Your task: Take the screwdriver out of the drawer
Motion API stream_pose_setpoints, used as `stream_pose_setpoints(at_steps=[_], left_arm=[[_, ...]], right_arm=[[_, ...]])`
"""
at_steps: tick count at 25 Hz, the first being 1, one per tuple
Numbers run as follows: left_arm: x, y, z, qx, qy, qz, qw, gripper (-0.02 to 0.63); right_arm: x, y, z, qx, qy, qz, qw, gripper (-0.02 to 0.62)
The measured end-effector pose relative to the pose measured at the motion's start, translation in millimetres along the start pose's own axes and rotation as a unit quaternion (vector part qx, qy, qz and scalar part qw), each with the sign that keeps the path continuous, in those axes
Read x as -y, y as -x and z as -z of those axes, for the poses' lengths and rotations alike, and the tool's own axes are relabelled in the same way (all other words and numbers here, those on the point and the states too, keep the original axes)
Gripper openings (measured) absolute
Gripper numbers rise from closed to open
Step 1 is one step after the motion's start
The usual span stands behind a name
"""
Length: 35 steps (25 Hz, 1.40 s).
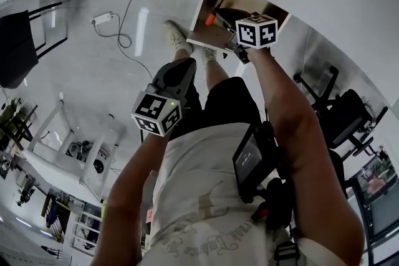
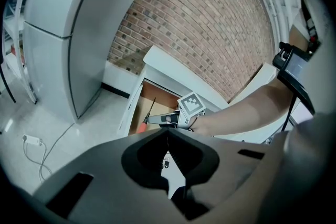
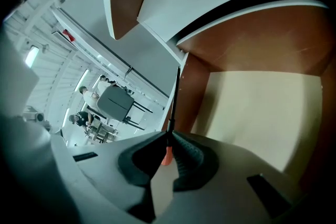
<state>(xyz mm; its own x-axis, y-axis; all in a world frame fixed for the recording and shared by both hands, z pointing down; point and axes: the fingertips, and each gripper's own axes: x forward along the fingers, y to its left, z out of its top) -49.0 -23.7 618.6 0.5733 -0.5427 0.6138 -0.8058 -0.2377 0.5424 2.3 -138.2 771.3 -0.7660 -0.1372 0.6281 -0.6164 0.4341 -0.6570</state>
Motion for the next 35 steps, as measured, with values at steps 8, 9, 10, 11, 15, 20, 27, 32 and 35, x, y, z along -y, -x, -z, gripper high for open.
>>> stream_pose_setpoints(at_steps=[8, 9, 10, 11, 15, 20, 27, 32, 35], left_arm=[[12.5, 7.6, -16.5, 0.007, -0.018, 0.001, 0.9998, 0.021], [14.3, 8.8, -17.8, 0.008, -0.021, 0.001, 0.9997, 0.021], [16.4, 9.7, -19.1, 0.009, -0.024, 0.002, 0.9997, 0.021], [18.4, 10.4, -20.1, 0.008, -0.027, 0.003, 0.9996, 0.021], [23.0, 14.1, -25.9, 0.006, -0.038, 0.005, 0.9993, 0.021], [27.3, 17.1, -37.2, 0.012, -0.049, 0.003, 0.9987, 0.021], [38.8, 21.8, -58.4, 0.023, -0.067, 0.004, 0.9974, 0.021], [45.2, 26.9, -67.4, 0.026, -0.079, 0.008, 0.9965, 0.021], [47.9, 29.8, -71.4, 0.027, -0.085, 0.01, 0.9959, 0.021]], right_arm=[[-16.8, 29.5, -1.5, 0.015, -0.003, -0.004, 1.0, 0.048], [-18.9, 32.8, -2.2, 0.018, -0.003, -0.005, 1.0, 0.048], [-20.9, 36.4, -3.1, 0.021, -0.003, -0.006, 1.0, 0.048], [-22.8, 40.0, -3.9, 0.024, -0.003, -0.007, 1.0, 0.048], [-33.5, 52.9, -8.9, 0.034, 0.001, -0.014, 0.999, 0.048], [-47.8, 68.4, -11.9, 0.042, 0.007, -0.025, 0.999, 0.048], [-70.2, 99.9, -19.1, 0.066, 0.003, -0.04, 0.997, 0.048], [-86.0, 122.1, -23.7, 0.085, -0.001, -0.049, 0.995, 0.048], [-94.0, 135.9, -27.9, 0.1, -0.006, -0.052, 0.994, 0.048]])
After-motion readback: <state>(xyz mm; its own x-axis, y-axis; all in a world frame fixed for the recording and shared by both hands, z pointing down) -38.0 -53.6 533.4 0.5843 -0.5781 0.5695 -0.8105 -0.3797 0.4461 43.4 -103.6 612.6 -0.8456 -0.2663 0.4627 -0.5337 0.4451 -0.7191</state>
